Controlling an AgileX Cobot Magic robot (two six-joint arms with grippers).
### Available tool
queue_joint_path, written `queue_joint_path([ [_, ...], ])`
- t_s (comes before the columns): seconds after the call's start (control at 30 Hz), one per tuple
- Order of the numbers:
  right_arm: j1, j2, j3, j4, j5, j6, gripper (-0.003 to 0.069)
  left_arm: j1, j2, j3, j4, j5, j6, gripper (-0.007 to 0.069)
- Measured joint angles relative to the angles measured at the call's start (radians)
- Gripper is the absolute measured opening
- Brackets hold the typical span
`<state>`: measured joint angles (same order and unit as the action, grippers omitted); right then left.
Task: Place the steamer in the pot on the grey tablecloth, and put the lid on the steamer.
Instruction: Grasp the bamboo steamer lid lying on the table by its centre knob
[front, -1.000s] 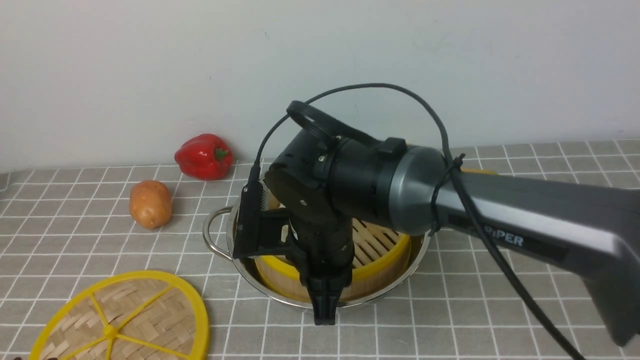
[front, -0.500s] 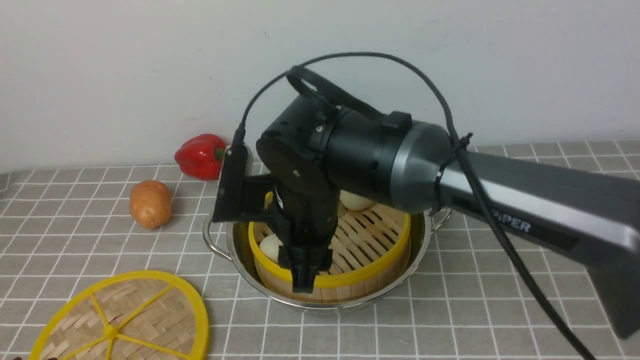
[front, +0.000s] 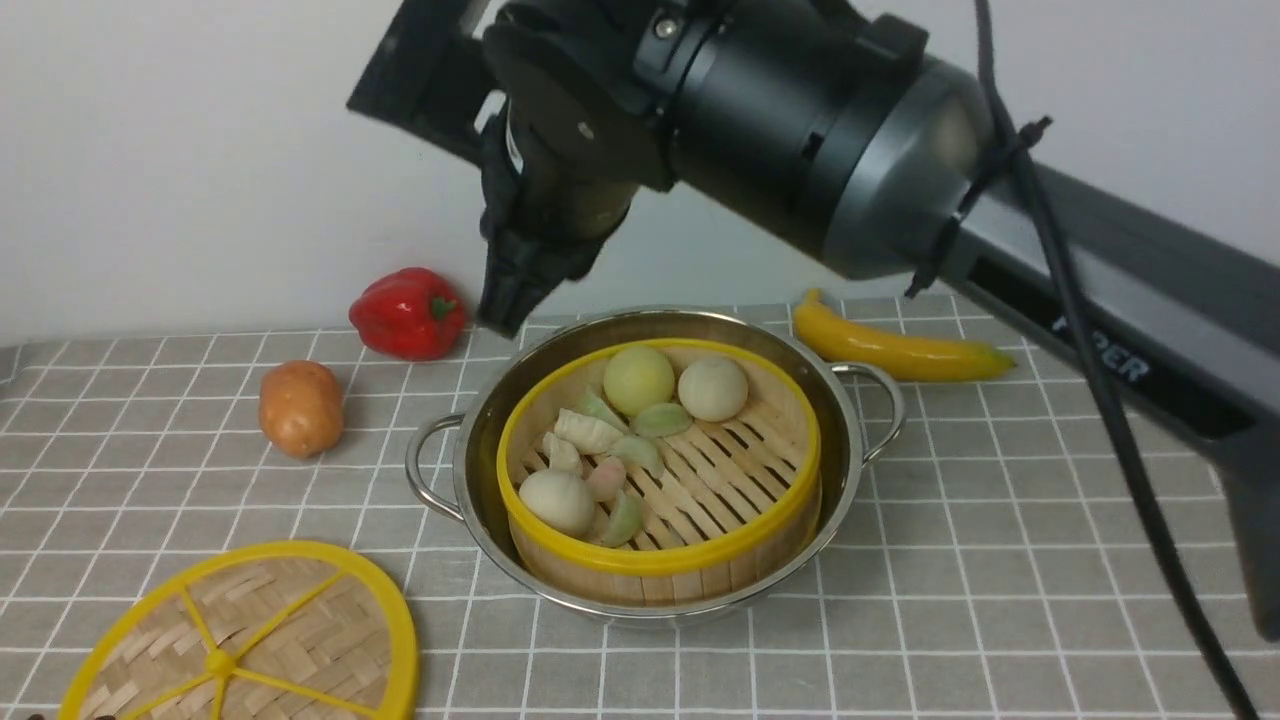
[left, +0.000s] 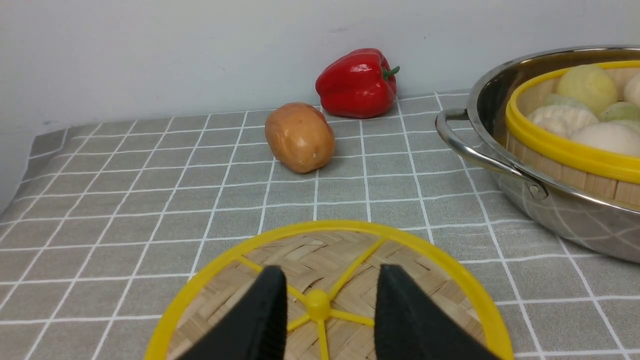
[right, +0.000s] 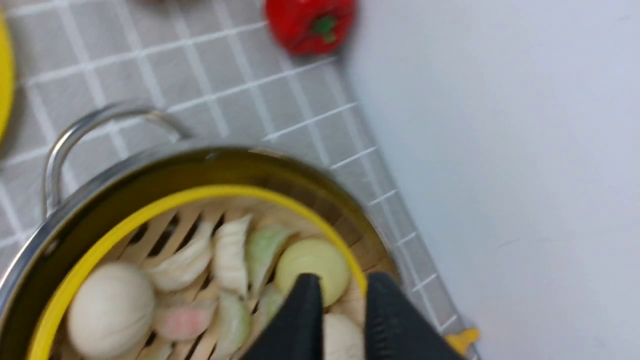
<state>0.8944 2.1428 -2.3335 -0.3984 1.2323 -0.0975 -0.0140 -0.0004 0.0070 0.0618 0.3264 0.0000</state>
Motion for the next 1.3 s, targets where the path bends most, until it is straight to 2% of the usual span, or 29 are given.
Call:
queue_joint_path([
  [0.03,0.0,0.0,-0.012,-0.012,0.0,0.015,0.0027,0.0,0.0,0.0,0.0,0.0,0.0,0.0243],
  [0.13,0.0,0.0,-0.048,-0.03,0.0,0.063,-0.0014,0.0,0.0,0.0,0.0,0.0,0.0,0.0243],
  [0.23,0.0,0.0,-0.061,-0.032,0.0,0.105,-0.0015,0.0,0.0,0.0,0.0,0.0,0.0,0.0243],
  [0.43,0.0,0.0,-0.063,0.043,0.0,0.208,-0.0006,0.0,0.0,0.0,0.0,0.0,0.0,0.0243],
  [0.87,-0.015,-0.045,-0.014,0.046,-0.001,0.242,0.003,0.0,0.0,0.0,0.0,0.0,0.0,0.0243],
  [1.1,-0.094,-0.404,0.401,0.058,-0.196,0.329,0.0057,0.0,0.0,0.0,0.0,0.0,0.0,0.0243],
  [1.13,-0.133,-0.529,0.507,0.058,-0.245,0.35,0.0065,0.0,0.0,0.0,0.0,0.0,0.0,0.0243],
  [1.17,-0.133,-0.529,0.507,0.058,-0.245,0.35,0.0065,0.0,0.0,0.0,0.0,0.0,0.0,0.0243],
  [1.27,-0.256,-0.786,0.755,0.053,-0.324,0.396,0.0081,0.0,0.0,0.0,0.0,0.0,0.0,0.0243],
  [1.3,-0.273,-0.81,0.767,0.053,-0.329,0.402,0.0082,0.0,0.0,0.0,0.0,0.0,0.0,0.0243],
])
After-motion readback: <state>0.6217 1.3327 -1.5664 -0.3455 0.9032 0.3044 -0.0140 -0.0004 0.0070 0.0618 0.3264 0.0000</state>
